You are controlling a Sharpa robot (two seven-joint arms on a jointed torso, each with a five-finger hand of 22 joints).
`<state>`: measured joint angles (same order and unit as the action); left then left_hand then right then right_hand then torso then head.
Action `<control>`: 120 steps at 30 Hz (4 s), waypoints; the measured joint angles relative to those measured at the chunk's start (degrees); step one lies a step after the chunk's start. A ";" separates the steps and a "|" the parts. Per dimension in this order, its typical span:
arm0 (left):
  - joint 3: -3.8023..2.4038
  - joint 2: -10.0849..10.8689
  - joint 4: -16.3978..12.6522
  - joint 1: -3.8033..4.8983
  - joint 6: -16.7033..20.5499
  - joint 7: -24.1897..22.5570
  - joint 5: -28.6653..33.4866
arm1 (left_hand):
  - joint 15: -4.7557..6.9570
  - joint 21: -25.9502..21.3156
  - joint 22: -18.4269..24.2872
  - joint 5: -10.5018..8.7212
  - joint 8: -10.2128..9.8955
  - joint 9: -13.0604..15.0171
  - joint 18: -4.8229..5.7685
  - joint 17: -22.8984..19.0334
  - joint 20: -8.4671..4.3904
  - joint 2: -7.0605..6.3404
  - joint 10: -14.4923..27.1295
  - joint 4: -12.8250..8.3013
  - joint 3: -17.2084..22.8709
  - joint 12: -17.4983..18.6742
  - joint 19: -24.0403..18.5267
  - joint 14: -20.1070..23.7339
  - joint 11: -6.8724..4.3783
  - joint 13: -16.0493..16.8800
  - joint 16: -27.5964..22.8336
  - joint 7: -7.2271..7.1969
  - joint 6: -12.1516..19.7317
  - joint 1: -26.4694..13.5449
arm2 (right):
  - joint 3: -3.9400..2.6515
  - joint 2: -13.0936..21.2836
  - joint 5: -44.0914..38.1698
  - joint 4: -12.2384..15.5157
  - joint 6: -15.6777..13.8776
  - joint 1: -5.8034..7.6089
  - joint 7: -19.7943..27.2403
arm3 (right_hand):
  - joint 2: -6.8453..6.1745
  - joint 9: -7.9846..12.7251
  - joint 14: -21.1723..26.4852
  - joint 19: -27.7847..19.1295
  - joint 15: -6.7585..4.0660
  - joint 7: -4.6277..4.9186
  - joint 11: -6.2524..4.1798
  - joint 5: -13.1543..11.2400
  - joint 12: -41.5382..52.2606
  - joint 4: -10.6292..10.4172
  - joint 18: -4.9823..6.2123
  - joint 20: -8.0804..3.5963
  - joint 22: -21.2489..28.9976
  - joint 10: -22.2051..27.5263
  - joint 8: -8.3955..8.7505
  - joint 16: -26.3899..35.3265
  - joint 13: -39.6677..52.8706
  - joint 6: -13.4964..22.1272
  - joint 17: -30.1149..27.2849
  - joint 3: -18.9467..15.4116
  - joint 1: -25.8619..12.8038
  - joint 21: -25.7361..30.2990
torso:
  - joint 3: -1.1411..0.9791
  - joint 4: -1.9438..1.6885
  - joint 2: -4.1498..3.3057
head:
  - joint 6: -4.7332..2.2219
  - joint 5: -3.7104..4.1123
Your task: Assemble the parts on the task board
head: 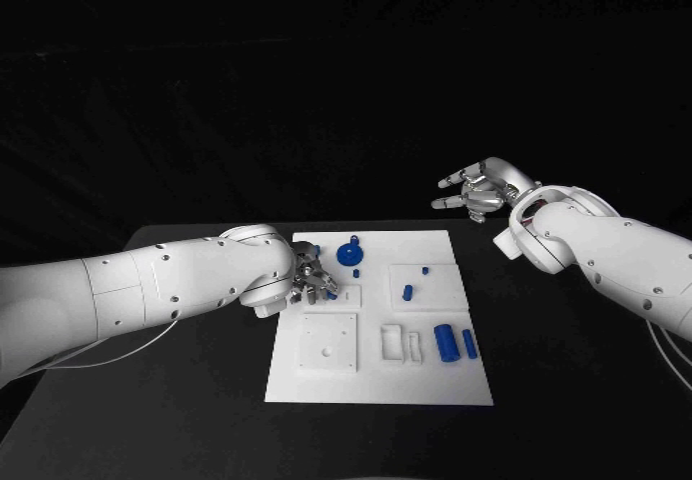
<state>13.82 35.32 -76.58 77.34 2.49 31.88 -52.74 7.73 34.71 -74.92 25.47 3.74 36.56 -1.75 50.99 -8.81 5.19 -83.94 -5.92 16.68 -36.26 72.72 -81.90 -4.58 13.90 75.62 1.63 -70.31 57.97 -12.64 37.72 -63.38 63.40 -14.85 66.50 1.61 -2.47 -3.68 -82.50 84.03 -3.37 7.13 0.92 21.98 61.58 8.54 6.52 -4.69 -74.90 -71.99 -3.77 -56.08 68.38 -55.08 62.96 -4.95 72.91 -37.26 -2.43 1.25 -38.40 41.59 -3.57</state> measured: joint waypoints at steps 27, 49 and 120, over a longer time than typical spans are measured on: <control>0.04 -1.76 1.02 -0.04 -2.34 0.56 -1.29 | -0.23 -0.22 0.02 -0.03 0.42 24.12 0.04 -0.15 -0.09 0.21 -0.13 0.08 0.08 0.00 0.09 -0.04 0.10 0.00 0.00 0.67 -0.77 -0.19 | 0.00 -0.31 0.00 -0.24 0.45 -0.02 -0.02 | 0.00 0.00 0.00 0.00 0.00 0.00 0.00 0.00 0.00 0.00 0.00 0.00 0.00 0.00 0.00 0.00 0.00 0.00 0.00 0.00 0.00 0.00 | -0.02 0.02 0.02 | 0.23 0.16; -0.04 -1.59 1.36 -0.05 -2.74 0.85 -2.20 | 0.26 -1.03 -0.02 -18.71 0.42 23.77 0.00 -1.72 -0.09 -2.70 0.22 4.16 -7.00 0.22 0.08 0.44 -0.25 -0.16 -0.40 -4.55 -7.75 1.06 | 0.01 -0.33 0.00 -0.32 0.64 -0.11 -0.01 | 0.30 0.00 0.00 0.00 0.00 0.00 0.21 0.00 -0.21 0.34 -0.31 0.00 0.00 0.21 0.00 0.31 -0.21 0.00 -0.04 -0.01 -0.30 0.66 | 0.04 -0.04 0.01 | 0.01 0.47; -5.11 -10.62 30.24 3.80 -10.24 -3.58 1.72 | -1.59 -6.55 -0.02 -12.21 0.54 -23.14 -0.01 -12.39 1.76 -7.45 0.11 10.80 -18.06 11.75 -0.54 5.54 2.13 3.23 -5.10 1.64 5.72 6.54 | -0.04 0.83 -0.13 1.16 0.34 -0.29 -0.13 | 0.29 0.00 0.00 0.00 0.00 0.23 0.21 0.87 -0.23 0.32 -0.34 0.00 0.00 0.21 0.00 0.51 -0.41 0.24 -0.11 0.00 -0.29 0.66 | 0.23 1.92 -2.39 | -3.19 -0.73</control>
<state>8.71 24.70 -46.34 81.15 -7.75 28.29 -51.02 6.15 28.16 -74.94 13.26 4.28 13.42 -1.76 38.60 -7.05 -2.26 -83.83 4.88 -1.38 -24.51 72.18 -76.36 -2.45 17.13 70.52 3.27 -64.59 64.51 -12.68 38.55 -63.50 64.55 -14.51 66.21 1.49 -2.18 -3.68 -82.50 84.03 -3.37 7.36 1.12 22.85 61.35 8.86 6.18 -4.69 -74.91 -71.79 -3.77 -55.58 67.97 -54.83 62.84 -4.95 72.62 -36.60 -2.21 3.16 -40.79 38.40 -4.30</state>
